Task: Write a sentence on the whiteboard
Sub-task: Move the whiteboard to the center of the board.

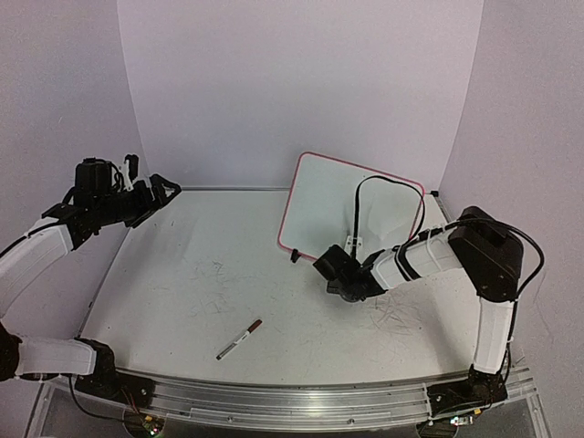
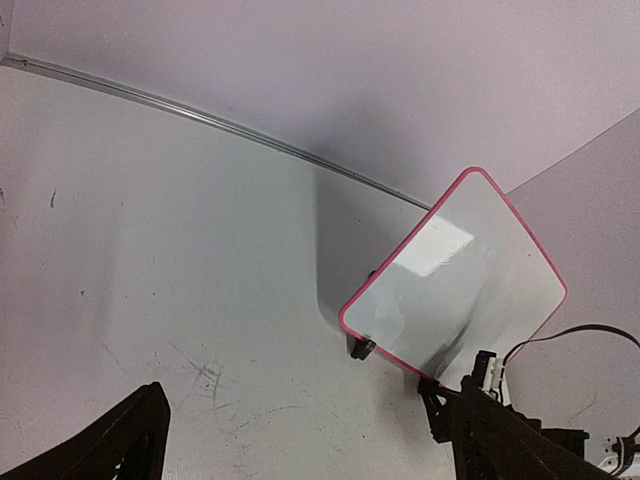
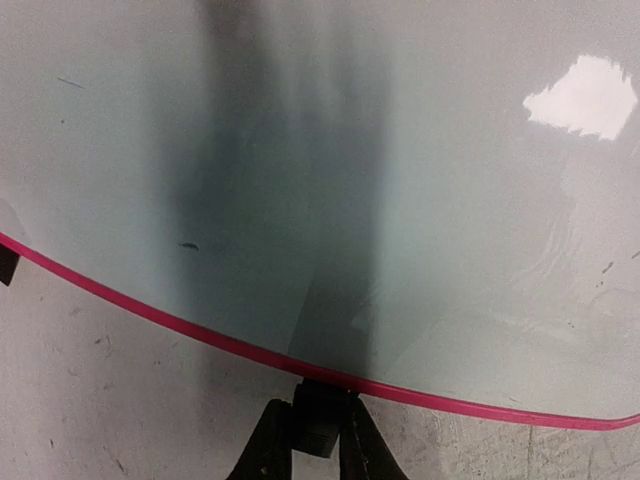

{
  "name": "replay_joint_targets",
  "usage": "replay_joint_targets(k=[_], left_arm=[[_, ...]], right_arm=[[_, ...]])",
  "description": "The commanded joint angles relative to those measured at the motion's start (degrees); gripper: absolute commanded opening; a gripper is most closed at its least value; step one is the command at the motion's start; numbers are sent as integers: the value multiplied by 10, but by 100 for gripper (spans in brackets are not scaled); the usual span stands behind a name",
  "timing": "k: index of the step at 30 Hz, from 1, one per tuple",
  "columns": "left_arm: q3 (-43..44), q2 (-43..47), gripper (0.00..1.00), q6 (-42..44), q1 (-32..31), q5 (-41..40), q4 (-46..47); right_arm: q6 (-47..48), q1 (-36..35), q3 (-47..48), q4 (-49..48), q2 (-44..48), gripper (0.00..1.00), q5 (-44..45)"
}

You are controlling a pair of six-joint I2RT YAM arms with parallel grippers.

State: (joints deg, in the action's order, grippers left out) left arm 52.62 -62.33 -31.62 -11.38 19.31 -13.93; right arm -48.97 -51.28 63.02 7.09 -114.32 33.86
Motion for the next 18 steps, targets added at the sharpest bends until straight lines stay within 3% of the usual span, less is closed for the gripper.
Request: replay_joint_targets(k=[1,8,18], left_arm=[[-8,3,100,-6,-3,-3,24],[-28,8,99,-29,-3,4,28],[-92,23,99,-82,-8,36,61]], right_arm=[[171,-35,-56,-119,40,4,-90],[281,-55,-137,-230,76,3,-171],[319,-94,-147,-240,65,2,-151]])
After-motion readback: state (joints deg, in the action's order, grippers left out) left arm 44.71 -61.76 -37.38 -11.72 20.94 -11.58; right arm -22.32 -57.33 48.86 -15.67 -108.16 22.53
